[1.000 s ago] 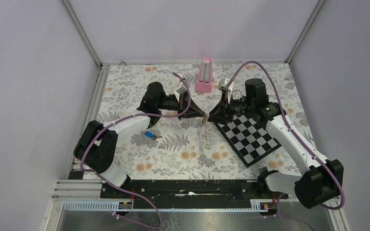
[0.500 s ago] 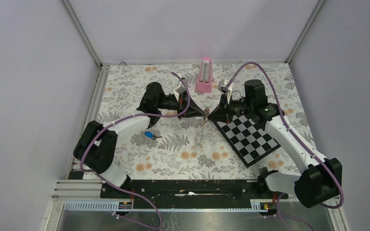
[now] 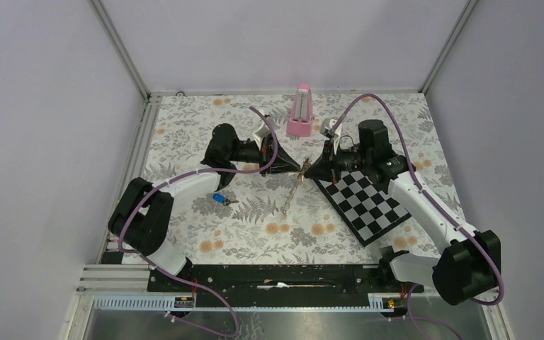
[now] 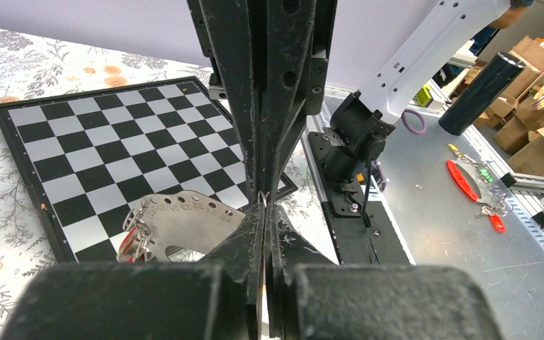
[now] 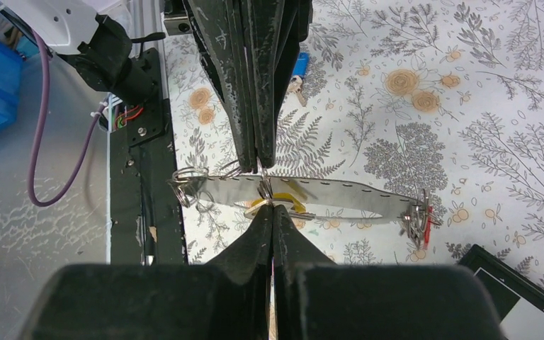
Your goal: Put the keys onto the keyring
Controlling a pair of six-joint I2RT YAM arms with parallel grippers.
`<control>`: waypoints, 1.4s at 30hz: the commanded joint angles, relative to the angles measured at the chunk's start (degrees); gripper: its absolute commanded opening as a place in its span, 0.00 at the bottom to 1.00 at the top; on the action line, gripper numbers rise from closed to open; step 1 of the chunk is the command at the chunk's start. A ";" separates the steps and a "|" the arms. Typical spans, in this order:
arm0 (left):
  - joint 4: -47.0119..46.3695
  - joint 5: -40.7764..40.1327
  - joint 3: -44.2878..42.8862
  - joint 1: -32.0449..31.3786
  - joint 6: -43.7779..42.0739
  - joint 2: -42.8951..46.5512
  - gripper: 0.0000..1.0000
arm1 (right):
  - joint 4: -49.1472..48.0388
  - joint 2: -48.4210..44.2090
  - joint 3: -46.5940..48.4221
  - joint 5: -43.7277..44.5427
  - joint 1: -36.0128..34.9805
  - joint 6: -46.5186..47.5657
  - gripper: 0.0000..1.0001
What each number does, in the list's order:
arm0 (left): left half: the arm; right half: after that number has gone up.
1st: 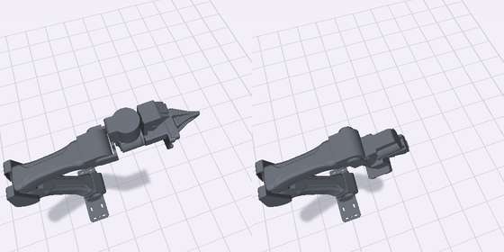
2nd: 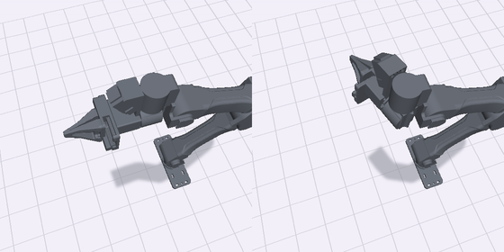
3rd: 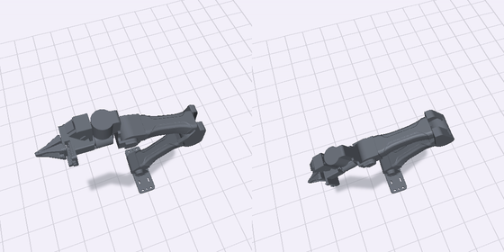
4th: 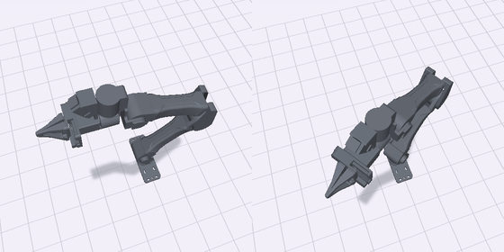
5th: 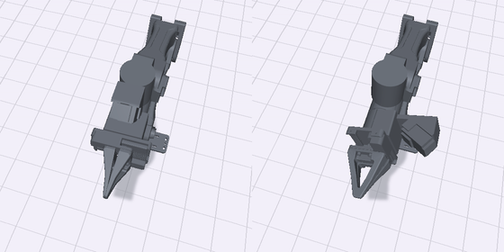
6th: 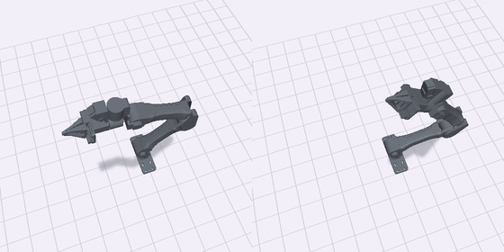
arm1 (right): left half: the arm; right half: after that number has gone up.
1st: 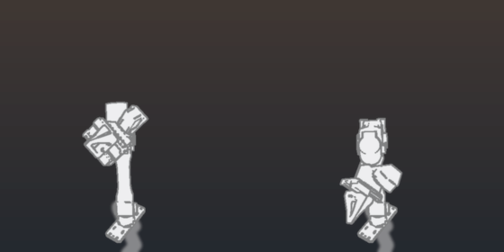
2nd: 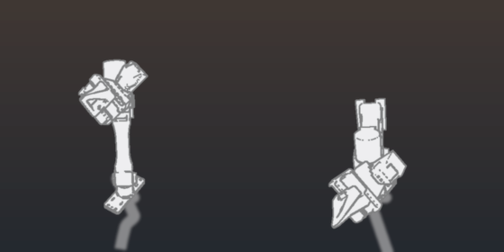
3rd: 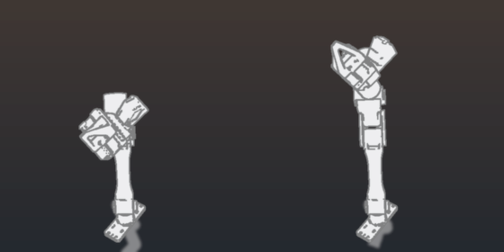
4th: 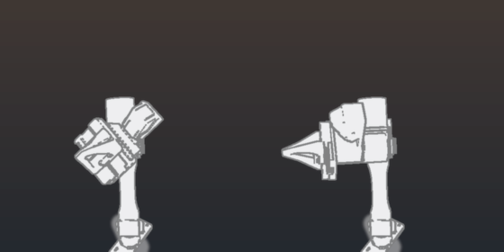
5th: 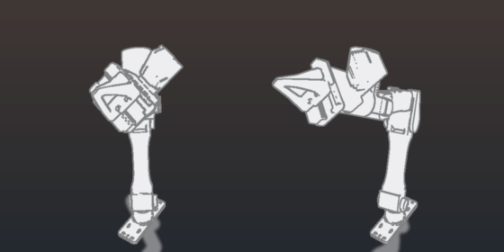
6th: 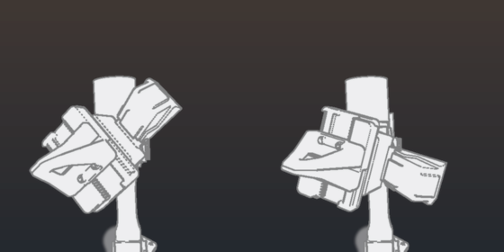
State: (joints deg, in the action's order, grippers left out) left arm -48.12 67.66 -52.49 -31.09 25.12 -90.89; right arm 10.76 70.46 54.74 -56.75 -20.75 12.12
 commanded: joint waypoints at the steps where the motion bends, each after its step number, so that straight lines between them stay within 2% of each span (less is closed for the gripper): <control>1: -12.88 0.49 0.48 0.15 6.72 1.19 0.00 | -4.19 0.87 -0.96 -2.23 0.19 -2.59 0.00; 6: -18.38 -0.07 1.06 0.15 11.39 -0.25 0.00 | -7.12 1.74 -1.41 -3.33 0.18 -5.21 0.00; 10: -18.02 -0.16 1.33 0.15 10.66 -0.39 0.00 | -6.76 1.19 -0.64 -3.70 0.23 -5.11 0.16; 14: -15.00 -0.29 1.51 0.15 8.26 0.17 0.00 | -2.40 -0.25 1.34 -3.08 0.50 -1.48 0.30; 26: -13.93 -0.04 1.69 0.15 7.83 0.29 0.00 | 2.87 -1.62 5.63 -4.09 0.95 2.83 0.45; 32: -14.24 0.17 1.51 0.15 8.64 -0.06 0.00 | 2.00 -0.88 6.28 -3.74 0.98 2.14 0.46; 42: -15.52 0.03 1.25 0.07 9.97 -0.60 0.00 | -1.13 0.36 5.56 -5.04 0.69 -0.81 0.39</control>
State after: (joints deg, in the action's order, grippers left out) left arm -59.18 67.55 -50.96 -30.94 34.37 -91.72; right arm 12.49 70.37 58.65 -59.72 -20.12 12.80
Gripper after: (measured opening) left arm 0.009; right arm 0.404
